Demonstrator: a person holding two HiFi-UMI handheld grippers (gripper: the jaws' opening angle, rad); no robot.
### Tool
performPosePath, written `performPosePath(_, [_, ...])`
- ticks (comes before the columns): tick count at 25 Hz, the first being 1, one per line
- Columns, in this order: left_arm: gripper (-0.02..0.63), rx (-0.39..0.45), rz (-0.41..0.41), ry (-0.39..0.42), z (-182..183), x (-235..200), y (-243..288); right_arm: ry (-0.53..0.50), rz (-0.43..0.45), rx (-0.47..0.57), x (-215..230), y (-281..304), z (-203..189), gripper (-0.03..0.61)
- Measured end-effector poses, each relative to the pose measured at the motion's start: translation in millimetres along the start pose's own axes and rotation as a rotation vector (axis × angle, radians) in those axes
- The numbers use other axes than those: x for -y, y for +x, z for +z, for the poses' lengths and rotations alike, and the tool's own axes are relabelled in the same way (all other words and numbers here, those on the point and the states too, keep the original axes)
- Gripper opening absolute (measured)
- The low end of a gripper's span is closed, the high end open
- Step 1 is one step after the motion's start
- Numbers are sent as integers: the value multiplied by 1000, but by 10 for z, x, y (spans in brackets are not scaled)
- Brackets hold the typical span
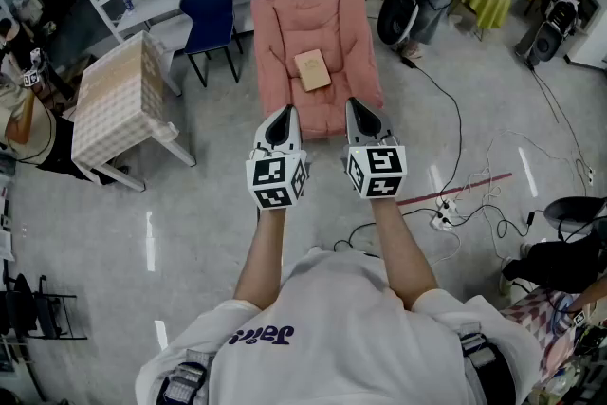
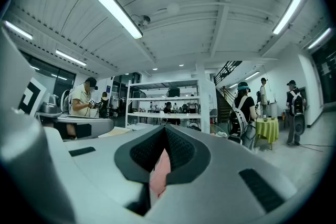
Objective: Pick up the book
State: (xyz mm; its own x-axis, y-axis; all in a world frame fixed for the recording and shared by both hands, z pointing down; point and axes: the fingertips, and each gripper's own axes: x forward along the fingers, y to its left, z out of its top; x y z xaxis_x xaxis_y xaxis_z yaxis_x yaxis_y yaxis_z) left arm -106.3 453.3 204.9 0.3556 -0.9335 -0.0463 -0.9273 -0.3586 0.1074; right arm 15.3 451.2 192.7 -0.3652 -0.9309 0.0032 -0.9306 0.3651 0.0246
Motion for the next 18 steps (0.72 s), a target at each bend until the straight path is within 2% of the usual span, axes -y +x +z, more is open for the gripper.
performPosePath(5, [15, -6, 6, -35, -57, -205, -143, 13, -2, -25, -212, 21, -96, 9])
performPosePath(10, [15, -39, -51, -149, -160, -339, -52, 34, 27, -71, -277, 175, -194, 9])
performPosePath(15, [15, -82, -57, -129, -326, -445, 143, 77, 83, -113, -320, 389, -331, 9])
performPosePath(18, [15, -115, -64, -113, -461, -467, 319, 141, 113, -130, -256, 533, -444, 10])
